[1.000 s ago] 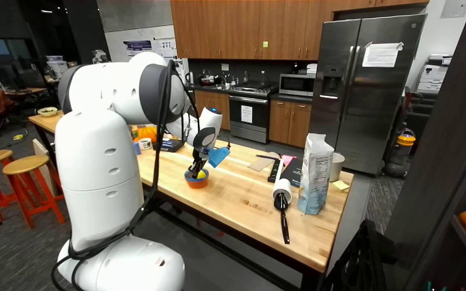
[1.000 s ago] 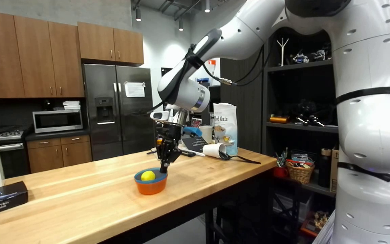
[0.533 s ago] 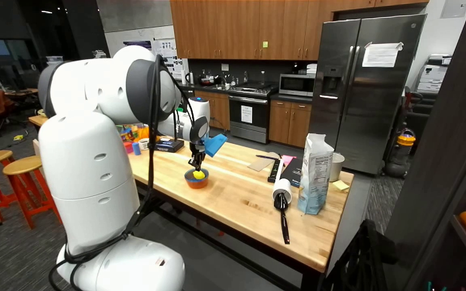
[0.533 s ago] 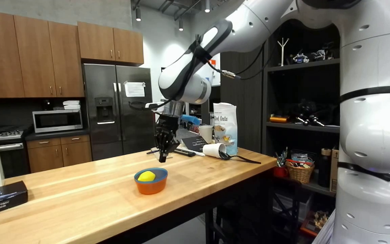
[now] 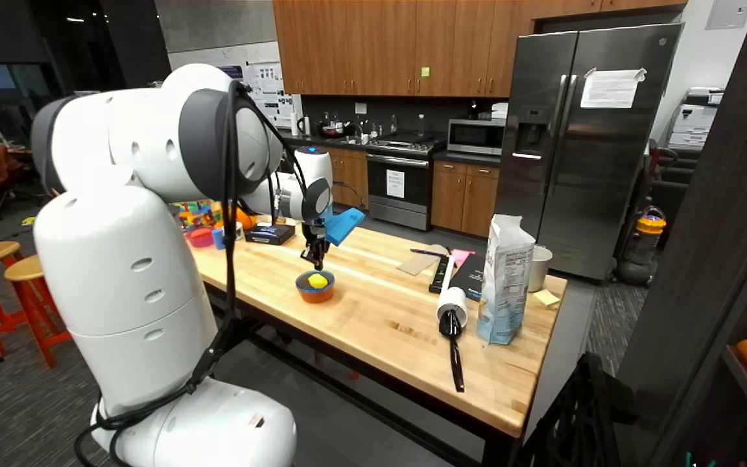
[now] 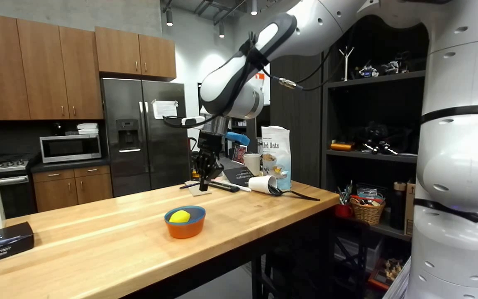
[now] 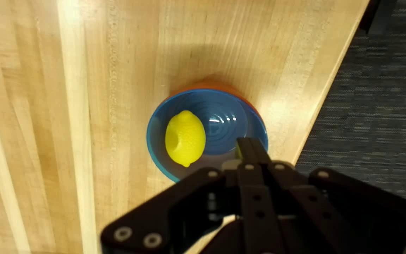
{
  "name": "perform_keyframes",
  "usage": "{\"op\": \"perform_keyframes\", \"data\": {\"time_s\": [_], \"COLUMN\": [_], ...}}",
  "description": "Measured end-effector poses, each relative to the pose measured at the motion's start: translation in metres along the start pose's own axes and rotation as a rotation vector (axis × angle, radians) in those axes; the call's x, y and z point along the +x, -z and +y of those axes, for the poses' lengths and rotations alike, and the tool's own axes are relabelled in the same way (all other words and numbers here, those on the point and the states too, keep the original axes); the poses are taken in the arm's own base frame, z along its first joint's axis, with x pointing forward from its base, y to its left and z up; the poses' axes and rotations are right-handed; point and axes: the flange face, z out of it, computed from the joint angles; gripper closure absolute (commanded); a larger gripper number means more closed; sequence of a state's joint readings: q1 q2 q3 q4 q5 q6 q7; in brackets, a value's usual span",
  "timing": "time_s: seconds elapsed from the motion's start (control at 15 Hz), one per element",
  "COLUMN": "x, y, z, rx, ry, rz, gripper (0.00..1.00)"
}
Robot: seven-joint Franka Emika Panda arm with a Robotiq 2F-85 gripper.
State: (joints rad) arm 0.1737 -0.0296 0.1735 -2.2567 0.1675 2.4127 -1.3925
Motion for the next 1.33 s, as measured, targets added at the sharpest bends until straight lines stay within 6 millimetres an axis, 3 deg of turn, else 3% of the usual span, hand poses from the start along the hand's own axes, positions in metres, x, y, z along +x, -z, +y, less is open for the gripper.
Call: {"op": "perform_keyframes", "data": {"time_s": [0.07,0.13,0.27,0.53,0.73,0.93,1.13,1.33], "x": [0.0,0.001,0.003,-0.005,-0.031,-0.065,-0.073,-0.06], "y": [0.003,0.006,0.016,0.042,0.047,0.031,0.018,0.017], "z": [-0.004,-0.009,-0.02,-0.027,-0.012,0.004,0.004,-0.002], "rx": [0.005,0.009,0.005,-0.065,-0.13,-0.131,-0.099,-0.08], "ry": [-0.005,-0.009,-0.006,0.02,0.003,-0.05,-0.075,-0.066], "rz": [-0.007,-0.015,-0.044,-0.145,-0.253,-0.35,-0.379,-0.379], "gripper": [1.0,0.74,0.68,0.44,0.23,0.01,0.0,0.0]}}
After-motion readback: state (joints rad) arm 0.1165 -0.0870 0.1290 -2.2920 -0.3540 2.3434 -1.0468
